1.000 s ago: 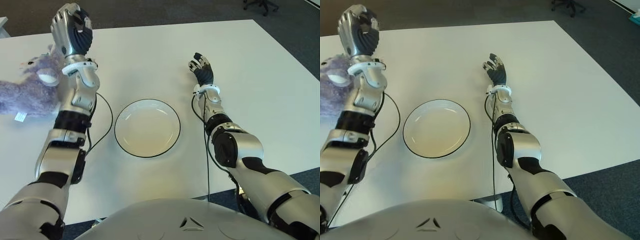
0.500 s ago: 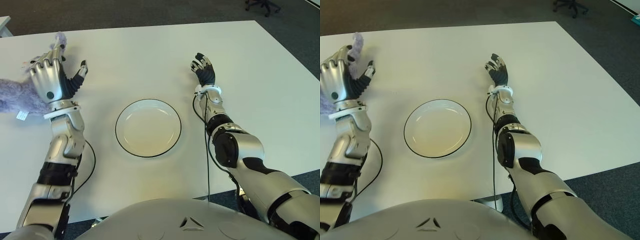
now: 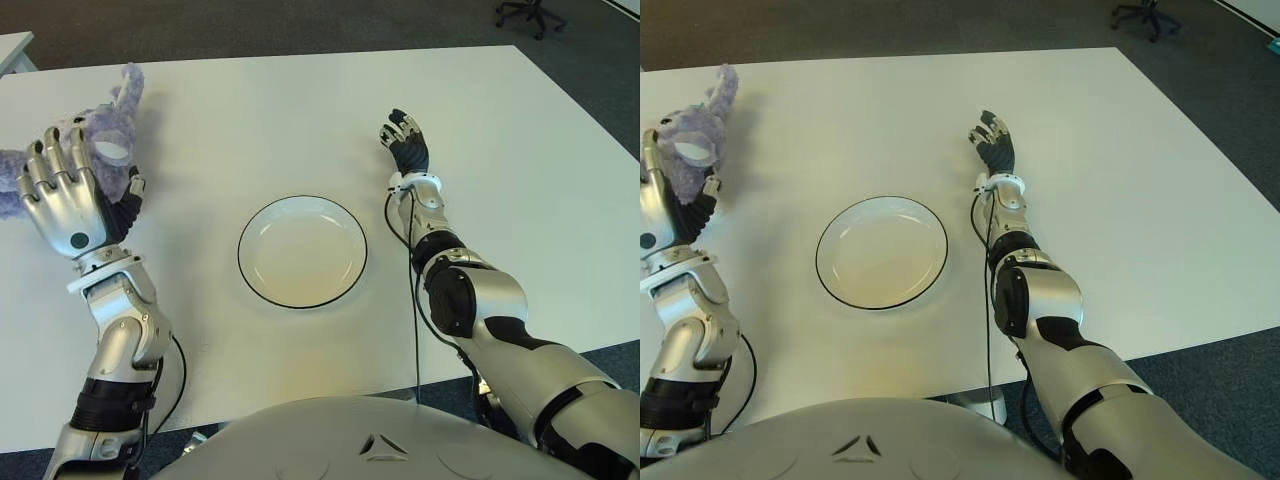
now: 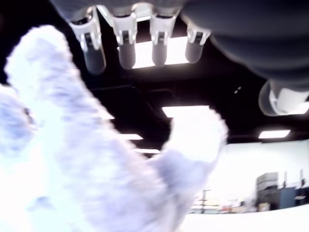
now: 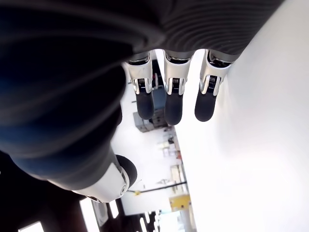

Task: Put the doll into the plate.

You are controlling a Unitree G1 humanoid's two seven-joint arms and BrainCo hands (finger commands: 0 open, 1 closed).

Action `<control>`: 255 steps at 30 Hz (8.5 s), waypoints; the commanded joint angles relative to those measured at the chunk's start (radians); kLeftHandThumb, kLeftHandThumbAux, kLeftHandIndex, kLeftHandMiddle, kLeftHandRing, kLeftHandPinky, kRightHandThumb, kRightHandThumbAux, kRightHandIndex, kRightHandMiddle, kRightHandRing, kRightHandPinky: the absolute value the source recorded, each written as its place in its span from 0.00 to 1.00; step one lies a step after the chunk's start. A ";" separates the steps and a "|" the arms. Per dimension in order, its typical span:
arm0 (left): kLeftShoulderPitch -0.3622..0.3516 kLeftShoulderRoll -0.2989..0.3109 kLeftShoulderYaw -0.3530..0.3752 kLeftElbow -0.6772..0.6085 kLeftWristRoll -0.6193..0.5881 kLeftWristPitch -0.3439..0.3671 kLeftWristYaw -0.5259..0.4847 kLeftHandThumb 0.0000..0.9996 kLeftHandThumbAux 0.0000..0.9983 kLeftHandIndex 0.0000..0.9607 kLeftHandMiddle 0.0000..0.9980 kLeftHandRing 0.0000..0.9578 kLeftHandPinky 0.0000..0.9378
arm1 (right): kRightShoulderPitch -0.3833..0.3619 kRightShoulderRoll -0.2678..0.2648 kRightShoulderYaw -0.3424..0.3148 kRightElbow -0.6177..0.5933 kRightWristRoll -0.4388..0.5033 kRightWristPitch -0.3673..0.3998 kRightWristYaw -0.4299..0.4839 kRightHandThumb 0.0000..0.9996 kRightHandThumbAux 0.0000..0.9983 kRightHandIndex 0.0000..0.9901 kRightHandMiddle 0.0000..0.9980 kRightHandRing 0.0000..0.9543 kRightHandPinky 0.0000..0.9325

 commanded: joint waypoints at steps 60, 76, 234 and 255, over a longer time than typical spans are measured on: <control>0.097 -0.002 0.098 0.008 0.046 0.069 -0.116 0.40 0.29 0.04 0.04 0.02 0.00 | 0.060 0.005 0.001 0.043 -0.001 0.064 -0.021 0.60 0.81 0.16 0.13 0.14 0.18; 0.059 0.062 0.133 0.103 -0.040 -0.103 -0.037 0.46 0.31 0.00 0.10 0.10 0.04 | 0.058 0.001 0.010 0.048 -0.011 0.077 -0.016 0.57 0.82 0.14 0.11 0.13 0.17; -0.178 -0.013 0.014 0.240 -0.355 -0.539 0.112 0.94 0.65 0.39 0.52 0.56 0.56 | 0.069 0.031 0.010 0.043 -0.004 0.058 -0.009 0.60 0.84 0.13 0.11 0.12 0.17; -0.221 -0.013 -0.001 0.334 -0.210 -0.470 0.273 0.55 0.37 0.17 0.24 0.23 0.20 | 0.066 0.034 -0.002 0.043 0.005 0.054 -0.006 0.62 0.83 0.15 0.12 0.13 0.18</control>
